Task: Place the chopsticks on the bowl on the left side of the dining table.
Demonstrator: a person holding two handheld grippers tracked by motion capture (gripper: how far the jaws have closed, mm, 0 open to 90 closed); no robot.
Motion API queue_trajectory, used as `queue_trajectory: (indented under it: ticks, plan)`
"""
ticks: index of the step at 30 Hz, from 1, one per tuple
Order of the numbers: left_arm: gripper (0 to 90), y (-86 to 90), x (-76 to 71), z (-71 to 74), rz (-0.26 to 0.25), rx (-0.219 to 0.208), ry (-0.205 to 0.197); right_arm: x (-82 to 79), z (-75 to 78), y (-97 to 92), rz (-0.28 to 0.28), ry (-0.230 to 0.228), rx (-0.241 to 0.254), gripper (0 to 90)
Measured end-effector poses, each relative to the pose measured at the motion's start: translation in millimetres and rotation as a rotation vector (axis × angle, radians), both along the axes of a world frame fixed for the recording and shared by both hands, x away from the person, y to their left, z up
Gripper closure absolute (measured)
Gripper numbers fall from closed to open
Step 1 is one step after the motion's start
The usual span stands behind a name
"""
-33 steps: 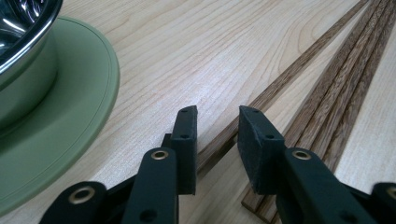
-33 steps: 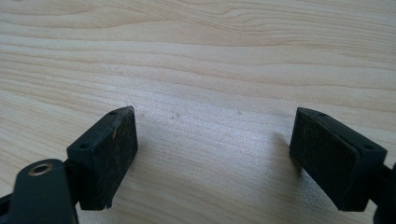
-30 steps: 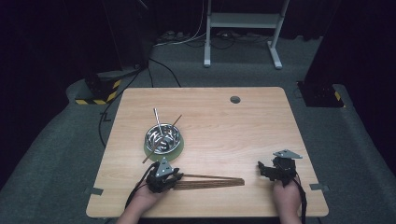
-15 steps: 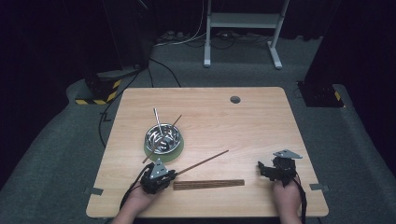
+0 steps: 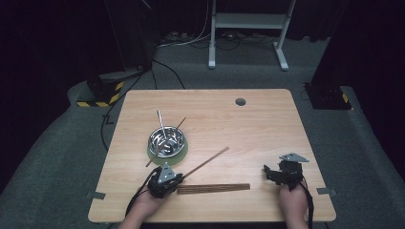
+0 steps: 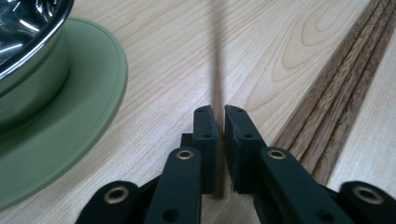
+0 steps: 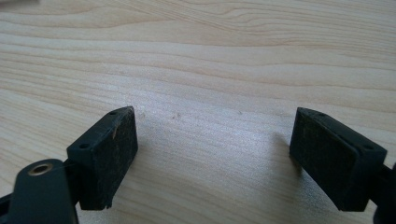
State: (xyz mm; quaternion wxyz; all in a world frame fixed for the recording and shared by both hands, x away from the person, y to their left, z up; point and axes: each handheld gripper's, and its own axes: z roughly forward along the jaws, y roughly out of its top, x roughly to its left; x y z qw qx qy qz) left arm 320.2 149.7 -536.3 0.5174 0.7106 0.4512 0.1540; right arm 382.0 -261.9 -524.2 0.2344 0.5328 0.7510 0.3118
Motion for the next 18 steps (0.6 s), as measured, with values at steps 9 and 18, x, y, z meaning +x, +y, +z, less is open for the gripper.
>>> queue_trajectory:
  ticks: [9, 18]
  plan:
    - [83.5, -1.1, -5.1, 11.9, 0.008, -0.073, -0.053, 0.0, 0.2, -0.4, 0.004, 0.002, -0.004, 14.7]
    - [83.6, 9.5, -9.5, 29.2, 0.047, -0.128, -0.121, -0.1, 0.5, -0.6, 0.006, 0.006, -0.004, 14.7]
